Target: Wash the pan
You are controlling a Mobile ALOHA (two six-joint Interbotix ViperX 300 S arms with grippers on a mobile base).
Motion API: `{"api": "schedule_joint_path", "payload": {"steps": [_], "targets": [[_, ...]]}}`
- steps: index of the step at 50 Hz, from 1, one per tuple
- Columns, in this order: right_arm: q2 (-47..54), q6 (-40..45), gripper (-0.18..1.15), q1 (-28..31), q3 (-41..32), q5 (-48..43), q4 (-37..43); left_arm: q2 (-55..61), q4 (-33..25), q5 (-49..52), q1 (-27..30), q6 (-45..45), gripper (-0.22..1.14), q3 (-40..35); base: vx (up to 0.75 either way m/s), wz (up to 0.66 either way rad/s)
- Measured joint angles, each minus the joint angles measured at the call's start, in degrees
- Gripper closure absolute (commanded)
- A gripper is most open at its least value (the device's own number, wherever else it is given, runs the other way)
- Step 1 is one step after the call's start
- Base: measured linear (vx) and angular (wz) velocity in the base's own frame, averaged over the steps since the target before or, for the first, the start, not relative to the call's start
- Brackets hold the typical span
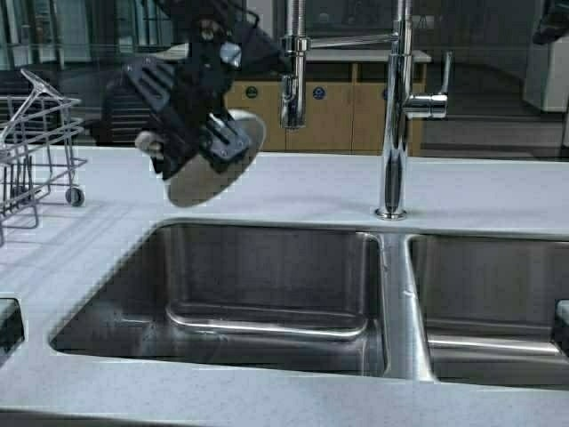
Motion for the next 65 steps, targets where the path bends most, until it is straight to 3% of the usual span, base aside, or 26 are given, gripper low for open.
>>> {"api": "schedule_joint_path", "payload": {"steps": [6,21,33,53,65], "targets": [[0.00,0.00,0.92,-0.18,0.00,0.00,0.09,-6.33,0.97,1.14,4.22,5.98,0.89,-0.09,0.00,0.00],[0.00,-0.62,0.92,1.41,0.00,-0.53,0.26,-18.11,0.97,-1.58,21.36,20.04,0.89,1.23,0.00,0.00],[0.00,-0.62,0.92,2.02,0.00,-0.79,0.26,-21.97,0.97,-5.36,33.84,21.45,0.89,3.87,0.01,0.02],[-0.09,-0.70,0.92,2.99,0.00,-0.88,0.18,-22.50,0.97,-16.26,43.95,23.29,0.89,13.18,0.01,0.05],[0.00,-0.70,0.92,2.99,0.00,-0.88,0.18,-21.01,1.05,-21.97,52.65,23.29,0.89,13.62,0.01,0.06]]}}
